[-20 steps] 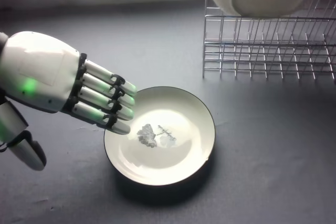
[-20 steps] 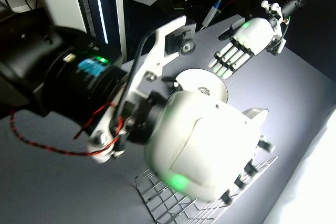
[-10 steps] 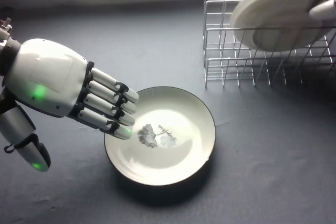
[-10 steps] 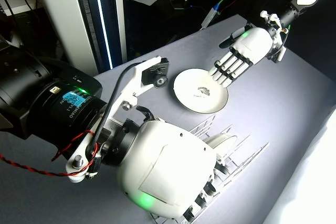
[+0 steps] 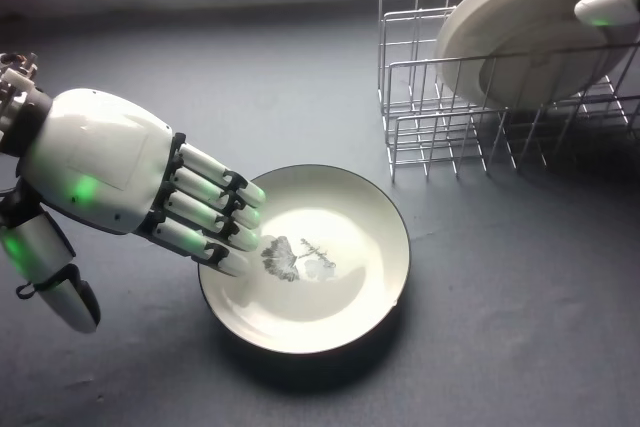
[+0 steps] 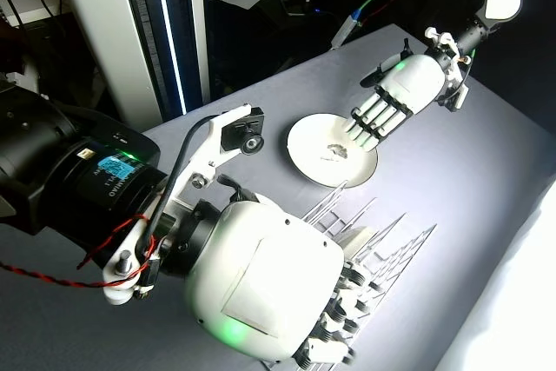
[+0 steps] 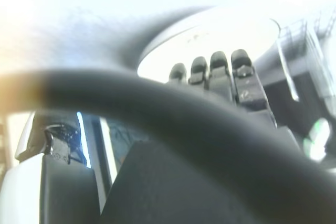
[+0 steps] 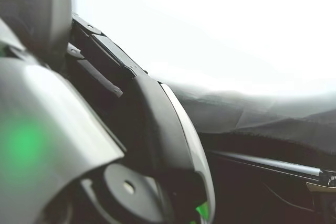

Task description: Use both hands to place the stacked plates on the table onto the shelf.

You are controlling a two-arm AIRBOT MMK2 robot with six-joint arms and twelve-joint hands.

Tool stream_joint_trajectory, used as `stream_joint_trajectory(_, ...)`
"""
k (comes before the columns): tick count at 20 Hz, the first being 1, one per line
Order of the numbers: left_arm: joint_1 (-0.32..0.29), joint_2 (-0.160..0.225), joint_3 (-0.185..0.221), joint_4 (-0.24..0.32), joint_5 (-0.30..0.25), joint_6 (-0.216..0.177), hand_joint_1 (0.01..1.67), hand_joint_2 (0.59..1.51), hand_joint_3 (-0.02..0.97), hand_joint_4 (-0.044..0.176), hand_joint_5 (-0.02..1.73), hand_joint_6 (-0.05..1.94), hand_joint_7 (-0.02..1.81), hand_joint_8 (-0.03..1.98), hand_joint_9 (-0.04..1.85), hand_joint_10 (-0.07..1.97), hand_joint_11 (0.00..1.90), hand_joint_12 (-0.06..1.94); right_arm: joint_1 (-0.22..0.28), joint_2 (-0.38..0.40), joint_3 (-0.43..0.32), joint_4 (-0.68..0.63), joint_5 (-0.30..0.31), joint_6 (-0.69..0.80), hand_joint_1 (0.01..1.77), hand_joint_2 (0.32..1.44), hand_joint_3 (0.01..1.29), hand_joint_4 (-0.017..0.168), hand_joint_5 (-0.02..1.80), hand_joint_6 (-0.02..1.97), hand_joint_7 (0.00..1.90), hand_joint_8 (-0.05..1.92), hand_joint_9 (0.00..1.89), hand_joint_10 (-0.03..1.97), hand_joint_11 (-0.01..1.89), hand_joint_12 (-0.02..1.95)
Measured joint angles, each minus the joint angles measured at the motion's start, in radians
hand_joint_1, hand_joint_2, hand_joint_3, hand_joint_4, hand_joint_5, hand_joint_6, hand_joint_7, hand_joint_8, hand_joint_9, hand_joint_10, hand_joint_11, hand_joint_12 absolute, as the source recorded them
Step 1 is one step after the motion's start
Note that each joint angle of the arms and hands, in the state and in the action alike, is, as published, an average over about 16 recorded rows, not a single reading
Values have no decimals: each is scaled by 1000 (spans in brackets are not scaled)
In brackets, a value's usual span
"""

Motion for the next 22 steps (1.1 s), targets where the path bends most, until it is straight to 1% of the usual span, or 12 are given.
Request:
stream_joint_trajectory(5, 13, -14, 21, -1, 0, 10, 23, 1119, 18, 1, 23, 6, 27, 15, 20, 5, 15, -14, 16, 2, -16, -57, 55, -2, 1188, 1043, 14, -3, 729, 97, 777, 49, 732, 71, 324, 1068)
stream_joint_trajectory(7, 17, -18, 28, 0, -1, 13, 23, 1119, 18, 1, 23, 6, 28, 15, 20, 6, 16, -14, 23, 0, -26, -104, 86, -5, 1179, 1038, 14, -2, 730, 49, 767, 8, 724, 50, 302, 1071)
stream_joint_trajectory(9, 19, -22, 35, 0, -3, 15, 23, 1119, 18, 1, 23, 6, 28, 15, 19, 6, 16, -14, 31, -2, -37, -167, 118, -10, 1175, 1034, 14, -2, 731, 50, 762, 14, 723, 54, 296, 1081)
stream_joint_trajectory(12, 22, -25, 43, 0, -7, 17, 23, 1119, 18, 1, 23, 6, 28, 15, 19, 6, 16, -14, 43, -8, -53, -297, 177, -18, 1170, 1031, 14, -2, 732, 48, 755, 13, 724, 48, 287, 1095)
stream_joint_trajectory(16, 24, -28, 51, 1, -15, 19, 23, 1120, 18, 1, 23, 5, 28, 14, 19, 6, 16, -14, 53, -18, -72, -513, 269, -28, 1153, 1030, 14, 1, 694, 44, 713, 13, 694, 41, 250, 1115)
stream_joint_trajectory(19, 25, -26, 54, 6, -20, 21, 23, 1120, 18, -1, 20, 1, 27, 14, 19, 6, 16, -13, 48, -26, -84, -675, 334, -37, 1128, 1026, 14, 1, 631, 42, 647, 13, 635, 36, 199, 1110)
stream_joint_trajectory(22, 30, -22, 54, 9, -23, 22, 23, 1121, 18, -3, 14, -4, 25, 14, 19, 6, 16, -14, 38, -33, -96, -811, 392, -46, 1094, 1013, 14, 2, 540, 40, 555, 13, 550, 31, 148, 1056)
